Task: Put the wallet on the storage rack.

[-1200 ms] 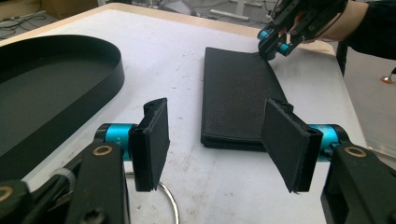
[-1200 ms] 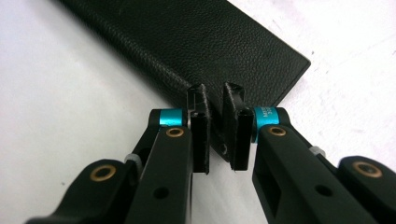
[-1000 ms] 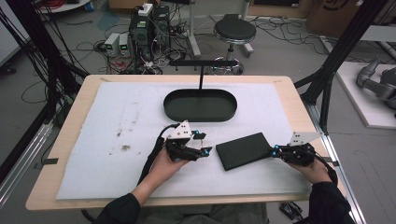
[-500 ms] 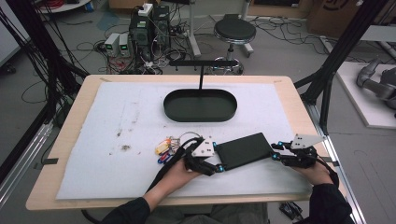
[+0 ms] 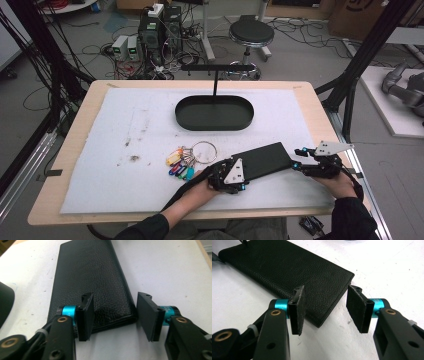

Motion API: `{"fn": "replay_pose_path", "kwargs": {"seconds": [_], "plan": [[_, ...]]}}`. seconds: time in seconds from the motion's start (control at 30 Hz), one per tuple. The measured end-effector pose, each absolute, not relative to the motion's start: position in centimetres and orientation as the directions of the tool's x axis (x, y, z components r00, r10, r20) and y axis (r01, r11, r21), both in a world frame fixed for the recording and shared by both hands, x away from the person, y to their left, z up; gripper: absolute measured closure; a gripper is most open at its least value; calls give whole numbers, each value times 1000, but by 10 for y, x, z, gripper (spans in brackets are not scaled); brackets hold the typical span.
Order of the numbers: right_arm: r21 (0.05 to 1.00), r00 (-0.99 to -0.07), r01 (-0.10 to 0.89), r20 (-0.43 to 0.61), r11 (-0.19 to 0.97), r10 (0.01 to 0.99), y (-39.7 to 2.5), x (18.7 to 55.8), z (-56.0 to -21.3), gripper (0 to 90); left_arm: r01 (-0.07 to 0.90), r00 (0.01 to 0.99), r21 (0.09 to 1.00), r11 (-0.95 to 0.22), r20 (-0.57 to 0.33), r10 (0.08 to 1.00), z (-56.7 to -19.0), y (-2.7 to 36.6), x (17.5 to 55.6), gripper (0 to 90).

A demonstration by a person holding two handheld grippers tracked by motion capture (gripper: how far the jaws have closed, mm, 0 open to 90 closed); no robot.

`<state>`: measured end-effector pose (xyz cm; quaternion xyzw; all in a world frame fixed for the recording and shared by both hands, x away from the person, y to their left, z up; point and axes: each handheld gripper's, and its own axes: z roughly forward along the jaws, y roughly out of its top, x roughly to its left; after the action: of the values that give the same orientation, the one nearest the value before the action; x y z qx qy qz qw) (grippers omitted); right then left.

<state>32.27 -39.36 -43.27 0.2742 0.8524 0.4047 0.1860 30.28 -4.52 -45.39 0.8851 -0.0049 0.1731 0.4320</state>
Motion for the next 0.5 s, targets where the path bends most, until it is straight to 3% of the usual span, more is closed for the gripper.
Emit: {"fn": "replay_pose_path", "kwargs": {"seconds": [0.17, 0.5], "plan": [[807, -770, 316, -90, 499, 632, -396, 322, -430, 504, -172, 944, 770, -614, 306, 119, -450, -43, 301, 728], [840, -771, 307, -57, 448, 634, -400, 322, -426, 495, -90, 961, 845, -526, 213, 178, -440, -30, 312, 790]]}}
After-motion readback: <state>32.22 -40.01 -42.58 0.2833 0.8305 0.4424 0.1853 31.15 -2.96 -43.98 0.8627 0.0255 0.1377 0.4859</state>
